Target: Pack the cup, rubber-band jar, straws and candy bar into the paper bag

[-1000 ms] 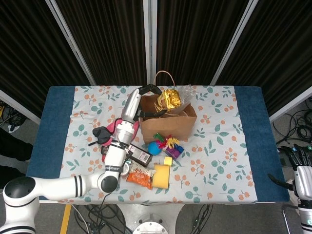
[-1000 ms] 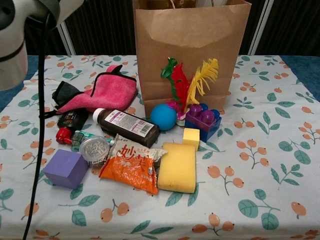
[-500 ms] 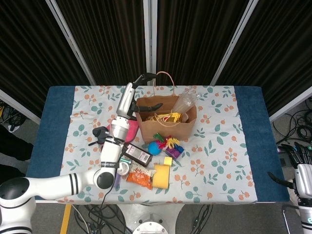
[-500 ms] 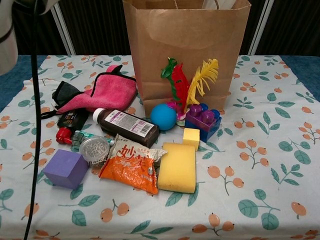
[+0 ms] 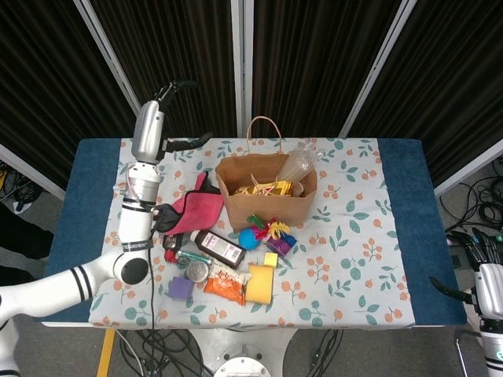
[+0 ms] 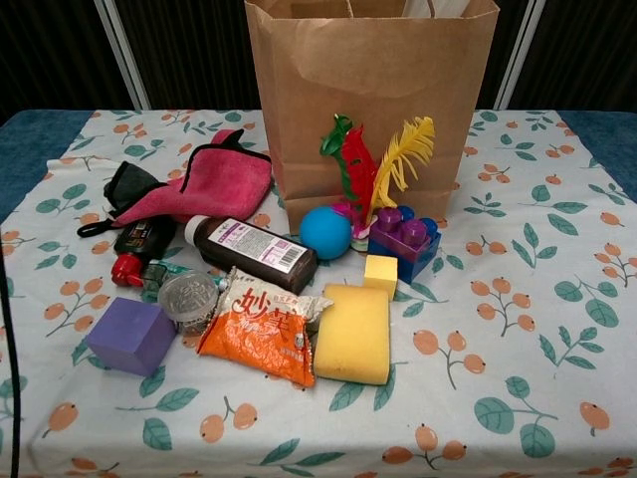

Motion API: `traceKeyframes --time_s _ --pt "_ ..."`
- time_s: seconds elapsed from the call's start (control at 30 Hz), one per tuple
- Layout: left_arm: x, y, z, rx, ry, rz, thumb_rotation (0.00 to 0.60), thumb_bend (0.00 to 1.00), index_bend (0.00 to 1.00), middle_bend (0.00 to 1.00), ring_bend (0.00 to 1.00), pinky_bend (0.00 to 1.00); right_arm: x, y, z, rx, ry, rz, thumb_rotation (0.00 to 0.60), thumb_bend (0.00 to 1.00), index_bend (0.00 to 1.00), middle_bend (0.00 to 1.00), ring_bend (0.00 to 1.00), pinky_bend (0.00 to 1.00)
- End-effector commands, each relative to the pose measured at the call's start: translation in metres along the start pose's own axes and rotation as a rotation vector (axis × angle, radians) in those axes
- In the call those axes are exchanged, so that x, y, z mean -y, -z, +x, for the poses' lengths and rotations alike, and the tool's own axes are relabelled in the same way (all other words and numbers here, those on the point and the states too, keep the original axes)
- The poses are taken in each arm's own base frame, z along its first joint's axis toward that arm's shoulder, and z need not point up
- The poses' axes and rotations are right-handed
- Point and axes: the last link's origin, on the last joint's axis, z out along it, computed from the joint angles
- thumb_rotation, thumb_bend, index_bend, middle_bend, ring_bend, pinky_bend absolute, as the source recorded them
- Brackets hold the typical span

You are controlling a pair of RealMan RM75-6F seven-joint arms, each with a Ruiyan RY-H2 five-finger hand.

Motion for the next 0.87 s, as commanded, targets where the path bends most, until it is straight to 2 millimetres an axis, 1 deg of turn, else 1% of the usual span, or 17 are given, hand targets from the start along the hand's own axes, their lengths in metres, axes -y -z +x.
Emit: traceKeyframes --time_s 0.03,0.07,0.17,0.2,0.27,0.33,0.37,0.43,0.47,0.57,0.63,0.77,0.87 --pt "0.036 0.036 0.032 0.041 -0.388 -0.107 0.600 0.16 0.33 0.36 0.24 0.21 0.002 0.001 0.001 -0.003 -0.012 0.009 0.600 0.00 0.22 0.18 0.00 0.00" --pt "0.044 0.050 0.039 0.061 -0.504 -0.151 0.600 0.16 0.33 0.35 0.22 0.21 0.002 0.002 0.001 -0.003 -0.009 0.011 0.600 0.00 0.22 0.18 0.00 0.00" --pt "0.059 0.081 0.054 0.109 -0.716 -0.217 0.600 0.16 0.33 0.33 0.20 0.21 0.004 0.004 0.000 -0.003 -0.001 0.020 0.600 0.00 0.22 0.18 0.00 0.00" --pt "0.065 0.094 0.060 0.130 -0.789 -0.217 0.600 0.15 0.33 0.32 0.20 0.21 0.005 0.004 0.000 -0.003 0.000 0.026 0.600 0.00 0.22 0.18 0.00 0.00" --pt "0.077 0.115 0.069 0.158 -0.877 -0.183 0.600 0.15 0.33 0.31 0.19 0.21 0.008 0.005 0.001 -0.005 0.001 0.035 0.600 0.00 0.22 0.18 0.00 0.00" --pt "0.086 0.134 0.076 0.192 -0.913 -0.123 0.600 0.15 0.33 0.31 0.18 0.21 0.010 0.006 0.002 -0.007 0.003 0.042 0.600 0.00 0.22 0.18 0.00 0.00" --pt "0.090 0.147 0.080 0.213 -0.926 -0.080 0.600 0.15 0.33 0.31 0.18 0.21 0.011 0.006 0.003 -0.008 0.006 0.045 0.600 0.00 0.22 0.18 0.00 0.00" --pt "0.095 0.167 0.084 0.232 -0.946 -0.020 0.600 0.15 0.32 0.30 0.17 0.21 0.012 0.008 0.004 -0.005 0.010 0.047 0.600 0.00 0.22 0.18 0.00 0.00" --pt "0.097 0.180 0.086 0.244 -0.967 0.001 0.600 0.15 0.31 0.29 0.16 0.21 0.012 0.009 0.004 -0.004 0.011 0.048 0.600 0.00 0.22 0.17 0.00 0.00" --pt "0.104 0.206 0.090 0.272 -1.003 0.025 0.600 0.15 0.31 0.29 0.16 0.21 0.015 0.011 0.008 -0.009 0.044 0.054 0.600 0.00 0.23 0.16 0.00 0.00" --pt "0.109 0.216 0.094 0.279 -1.000 0.057 0.600 0.15 0.30 0.29 0.16 0.21 0.017 0.014 0.012 -0.013 0.092 0.056 0.600 0.00 0.21 0.14 0.00 0.00" --pt "0.115 0.235 0.111 0.259 -0.994 0.136 0.600 0.15 0.29 0.28 0.15 0.21 0.020 0.021 0.020 -0.044 0.216 0.073 0.600 0.00 0.18 0.11 0.00 0.00" --pt "0.118 0.249 0.121 0.247 -0.983 0.187 0.600 0.14 0.27 0.28 0.15 0.21 0.020 0.024 0.021 -0.052 0.263 0.071 0.600 0.00 0.18 0.10 0.00 0.00"
